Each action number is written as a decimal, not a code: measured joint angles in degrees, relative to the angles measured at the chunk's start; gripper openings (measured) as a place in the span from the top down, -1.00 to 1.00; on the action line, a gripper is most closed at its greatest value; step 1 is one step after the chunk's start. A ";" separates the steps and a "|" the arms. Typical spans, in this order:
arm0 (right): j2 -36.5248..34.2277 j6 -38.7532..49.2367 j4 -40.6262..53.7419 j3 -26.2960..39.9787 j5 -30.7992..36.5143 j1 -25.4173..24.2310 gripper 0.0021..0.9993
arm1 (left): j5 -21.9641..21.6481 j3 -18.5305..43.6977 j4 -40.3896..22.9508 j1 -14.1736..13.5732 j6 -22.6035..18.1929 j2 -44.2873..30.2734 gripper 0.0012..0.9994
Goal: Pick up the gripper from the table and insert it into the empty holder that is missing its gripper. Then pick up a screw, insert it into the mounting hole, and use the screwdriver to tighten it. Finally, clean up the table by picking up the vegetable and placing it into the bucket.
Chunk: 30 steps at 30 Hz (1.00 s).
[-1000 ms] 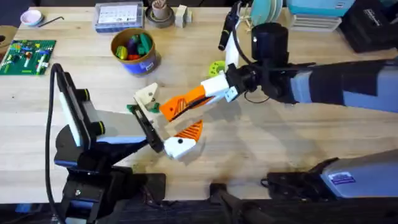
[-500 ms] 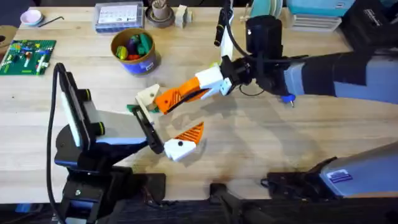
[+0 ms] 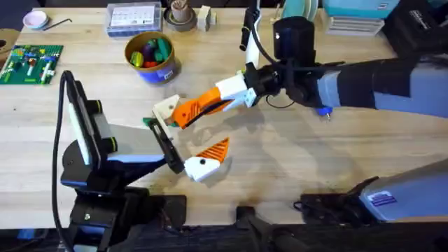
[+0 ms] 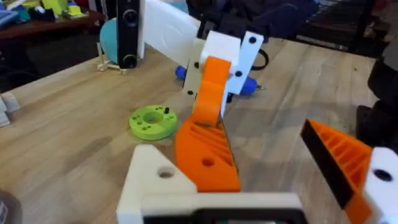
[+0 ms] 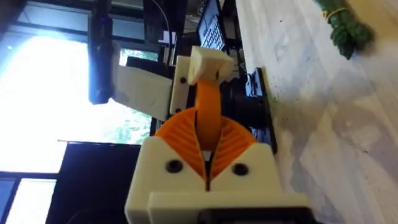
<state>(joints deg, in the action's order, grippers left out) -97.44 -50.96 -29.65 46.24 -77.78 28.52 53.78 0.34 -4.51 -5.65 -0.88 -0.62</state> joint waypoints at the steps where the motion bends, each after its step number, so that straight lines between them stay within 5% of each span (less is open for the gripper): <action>1: -0.25 -0.01 -0.06 0.01 0.24 0.11 0.99 | 0.00 0.00 0.00 0.05 0.02 -0.01 -0.99; 30: -1.56 -9.04 -8.24 0.24 13.48 5.66 0.99 | -2.40 0.00 0.11 1.09 1.49 -0.02 -0.99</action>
<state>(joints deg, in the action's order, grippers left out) -99.00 -60.01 -37.89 46.48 -64.30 34.18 51.38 0.34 -4.40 -4.56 0.61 -0.64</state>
